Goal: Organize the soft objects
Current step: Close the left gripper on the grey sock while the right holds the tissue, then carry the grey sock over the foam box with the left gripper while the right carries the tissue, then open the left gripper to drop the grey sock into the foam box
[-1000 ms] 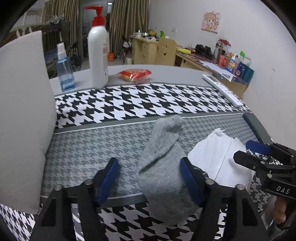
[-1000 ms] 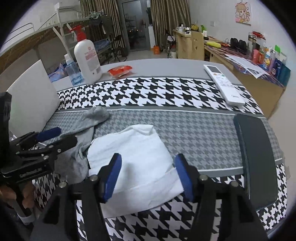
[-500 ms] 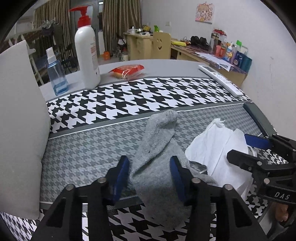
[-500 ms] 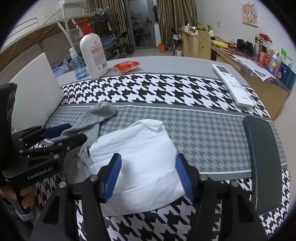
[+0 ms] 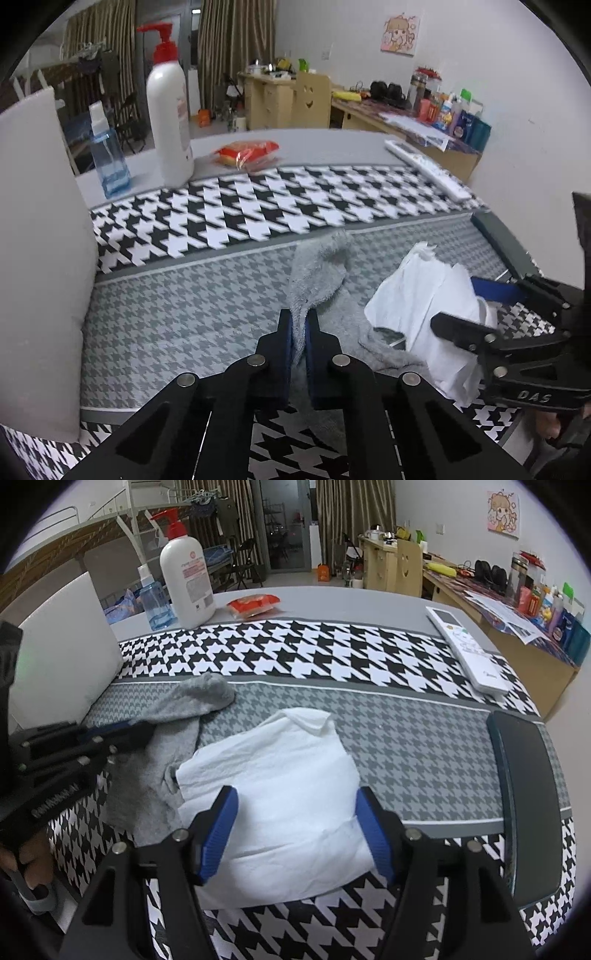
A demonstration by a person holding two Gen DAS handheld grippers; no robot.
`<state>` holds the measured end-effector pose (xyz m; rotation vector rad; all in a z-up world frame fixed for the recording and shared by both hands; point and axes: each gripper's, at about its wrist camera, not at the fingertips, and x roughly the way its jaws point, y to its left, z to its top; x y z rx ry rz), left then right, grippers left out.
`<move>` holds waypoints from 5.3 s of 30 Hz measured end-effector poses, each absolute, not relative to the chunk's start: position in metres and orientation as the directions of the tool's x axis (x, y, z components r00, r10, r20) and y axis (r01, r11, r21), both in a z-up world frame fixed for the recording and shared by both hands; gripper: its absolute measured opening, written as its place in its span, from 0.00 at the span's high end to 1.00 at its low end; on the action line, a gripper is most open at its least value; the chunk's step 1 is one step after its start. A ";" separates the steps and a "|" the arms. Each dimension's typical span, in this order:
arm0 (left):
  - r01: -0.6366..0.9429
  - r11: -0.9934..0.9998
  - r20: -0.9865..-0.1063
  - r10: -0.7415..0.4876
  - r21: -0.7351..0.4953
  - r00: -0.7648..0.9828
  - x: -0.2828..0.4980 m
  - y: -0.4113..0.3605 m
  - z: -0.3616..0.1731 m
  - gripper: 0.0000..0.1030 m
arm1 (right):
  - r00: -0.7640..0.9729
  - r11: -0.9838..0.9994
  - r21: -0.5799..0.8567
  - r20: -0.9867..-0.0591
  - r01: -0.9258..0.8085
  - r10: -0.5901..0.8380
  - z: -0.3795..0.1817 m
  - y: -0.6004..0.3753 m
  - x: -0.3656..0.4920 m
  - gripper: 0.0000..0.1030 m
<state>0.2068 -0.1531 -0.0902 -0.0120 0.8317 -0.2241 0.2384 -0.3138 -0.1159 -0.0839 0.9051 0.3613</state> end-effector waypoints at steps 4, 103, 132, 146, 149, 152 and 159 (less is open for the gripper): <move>0.191 0.976 -0.713 -0.206 -0.103 0.670 0.203 -0.148 -0.082 0.94 | 0.571 0.940 0.049 -0.783 -0.337 0.246 -0.117 -0.310 0.237 0.35; 0.158 0.987 -0.355 -0.142 0.017 0.924 0.142 -0.057 0.078 0.94 | 0.836 0.918 0.081 -0.389 -0.388 0.387 0.043 -0.231 0.186 0.92; 0.015 1.000 -0.259 -0.017 -0.008 0.966 0.133 -0.006 0.101 0.94 | 0.833 0.891 0.031 -0.341 -0.453 0.435 0.066 -0.183 0.181 0.92; -0.093 0.996 -0.332 0.085 -0.008 0.940 0.151 0.015 0.080 0.94 | 0.822 0.885 0.021 -0.362 -0.466 0.441 0.063 -0.169 0.186 0.92; -0.098 0.995 -0.352 0.087 -0.014 0.932 0.156 0.018 0.076 0.94 | 0.821 0.885 0.019 -0.364 -0.465 0.440 0.063 -0.168 0.186 0.92; -0.100 0.995 -0.374 0.089 -0.011 0.923 0.159 0.021 0.070 0.94 | 0.821 0.885 0.015 -0.366 -0.466 0.439 0.062 -0.166 0.187 0.92; -0.106 0.994 -0.421 0.095 -0.003 0.902 0.166 0.029 0.059 0.74 | 0.818 0.885 0.007 -0.378 -0.466 0.434 0.061 -0.160 0.189 0.92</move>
